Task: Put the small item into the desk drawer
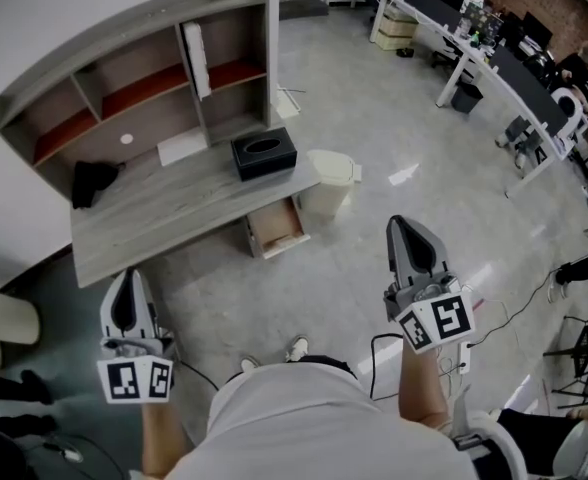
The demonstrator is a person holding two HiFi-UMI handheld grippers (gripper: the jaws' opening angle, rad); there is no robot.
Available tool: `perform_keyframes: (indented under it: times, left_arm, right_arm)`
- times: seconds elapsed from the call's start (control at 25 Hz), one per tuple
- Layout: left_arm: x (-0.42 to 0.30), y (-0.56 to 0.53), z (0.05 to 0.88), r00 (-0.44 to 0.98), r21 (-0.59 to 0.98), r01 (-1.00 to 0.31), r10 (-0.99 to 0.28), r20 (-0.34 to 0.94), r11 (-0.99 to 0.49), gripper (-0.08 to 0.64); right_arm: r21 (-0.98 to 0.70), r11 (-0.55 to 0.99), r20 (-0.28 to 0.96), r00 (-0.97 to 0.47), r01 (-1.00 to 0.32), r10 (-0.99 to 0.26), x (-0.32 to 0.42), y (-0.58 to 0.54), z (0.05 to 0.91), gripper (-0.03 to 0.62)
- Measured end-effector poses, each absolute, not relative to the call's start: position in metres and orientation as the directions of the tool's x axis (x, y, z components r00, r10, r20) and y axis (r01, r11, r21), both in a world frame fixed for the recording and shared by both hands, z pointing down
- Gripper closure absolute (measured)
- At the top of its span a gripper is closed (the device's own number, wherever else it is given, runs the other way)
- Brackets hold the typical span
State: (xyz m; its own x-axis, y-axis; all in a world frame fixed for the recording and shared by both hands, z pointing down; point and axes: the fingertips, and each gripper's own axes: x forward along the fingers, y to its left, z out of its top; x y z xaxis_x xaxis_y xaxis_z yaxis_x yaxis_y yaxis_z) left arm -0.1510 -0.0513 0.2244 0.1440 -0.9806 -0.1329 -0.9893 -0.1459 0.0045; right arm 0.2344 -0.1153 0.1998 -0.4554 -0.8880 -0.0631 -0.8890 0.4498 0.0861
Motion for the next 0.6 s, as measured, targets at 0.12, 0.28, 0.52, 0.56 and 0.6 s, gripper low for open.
perform_keyframes:
  times: [0.12,0.28,0.52,0.56,0.6]
  left_arm:
    - [-0.156,-0.048,0.227,0.14,0.007,-0.99,-0.982,-0.128,-0.142,0.542]
    - [-0.164,-0.04,0.232,0.13,0.018,-0.991,-0.984,-0.121,-0.133,0.542]
    - [-0.178,-0.028,0.24,0.117,0.029,-0.992,-0.987,-0.107,-0.121,0.542]
    - [-0.181,-0.026,0.241,0.115,0.032,-0.992,-0.988,-0.107,-0.119,0.542]
    - [-0.183,-0.024,0.242,0.112,0.035,-0.993,-0.988,-0.107,-0.117,0.541]
  right_arm:
    - [0.082,0.466,-0.055,-0.471,-0.881,-0.88,0.223,-0.114,0.205,0.571]
    - [0.094,0.481,-0.049,-0.487,-0.871,-0.872,0.21,-0.111,0.206,0.571]
    - [0.092,0.492,-0.04,-0.497,-0.866,-0.867,0.194,-0.104,0.21,0.571]
    - [0.092,0.493,-0.038,-0.497,-0.865,-0.867,0.191,-0.102,0.21,0.571]
    - [0.094,0.491,-0.037,-0.496,-0.866,-0.867,0.189,-0.1,0.211,0.571]
